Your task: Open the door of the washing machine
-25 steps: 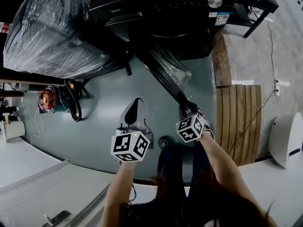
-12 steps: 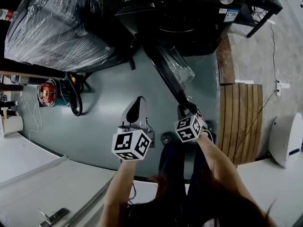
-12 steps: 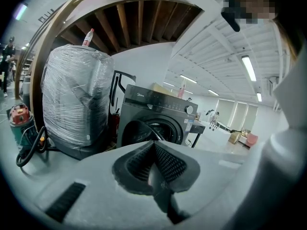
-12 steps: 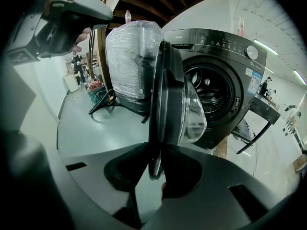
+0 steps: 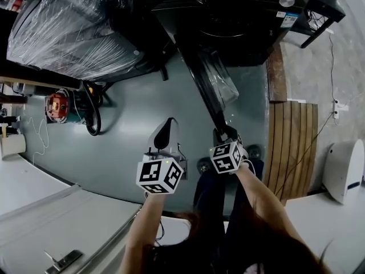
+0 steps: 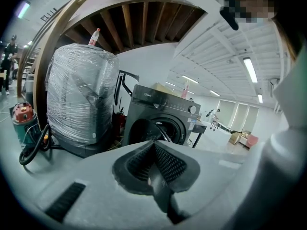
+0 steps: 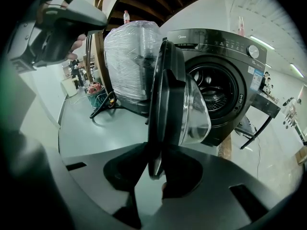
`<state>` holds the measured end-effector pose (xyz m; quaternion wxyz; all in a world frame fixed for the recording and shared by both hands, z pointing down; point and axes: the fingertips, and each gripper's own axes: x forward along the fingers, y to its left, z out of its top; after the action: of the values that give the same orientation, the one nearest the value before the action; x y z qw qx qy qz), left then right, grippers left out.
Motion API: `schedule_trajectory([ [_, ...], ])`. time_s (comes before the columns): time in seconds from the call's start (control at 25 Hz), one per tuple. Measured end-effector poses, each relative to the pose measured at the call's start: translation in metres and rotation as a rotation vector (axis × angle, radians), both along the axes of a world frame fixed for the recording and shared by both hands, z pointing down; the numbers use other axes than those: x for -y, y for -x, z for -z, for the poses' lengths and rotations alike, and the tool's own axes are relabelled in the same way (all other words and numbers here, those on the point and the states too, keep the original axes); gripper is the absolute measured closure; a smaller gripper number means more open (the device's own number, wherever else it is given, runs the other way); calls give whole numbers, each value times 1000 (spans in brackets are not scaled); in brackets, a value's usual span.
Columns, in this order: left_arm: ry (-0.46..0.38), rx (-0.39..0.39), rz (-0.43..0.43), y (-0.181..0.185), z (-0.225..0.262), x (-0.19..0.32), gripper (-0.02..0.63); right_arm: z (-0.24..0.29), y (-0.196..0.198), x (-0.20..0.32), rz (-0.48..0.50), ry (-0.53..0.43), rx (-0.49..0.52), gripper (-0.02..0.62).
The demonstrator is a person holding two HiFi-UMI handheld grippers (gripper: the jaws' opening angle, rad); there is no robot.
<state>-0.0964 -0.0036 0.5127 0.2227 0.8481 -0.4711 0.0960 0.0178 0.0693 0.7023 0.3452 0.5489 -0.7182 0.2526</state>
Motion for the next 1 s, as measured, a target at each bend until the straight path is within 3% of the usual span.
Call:
schedule_trajectory([
  [0.28, 6, 7, 6, 30, -2, 1, 592, -1, 37, -2, 20, 18, 20, 505],
  [1.0, 16, -22, 63, 99, -7, 10, 592, -4, 111, 7, -34, 46, 38, 502],
])
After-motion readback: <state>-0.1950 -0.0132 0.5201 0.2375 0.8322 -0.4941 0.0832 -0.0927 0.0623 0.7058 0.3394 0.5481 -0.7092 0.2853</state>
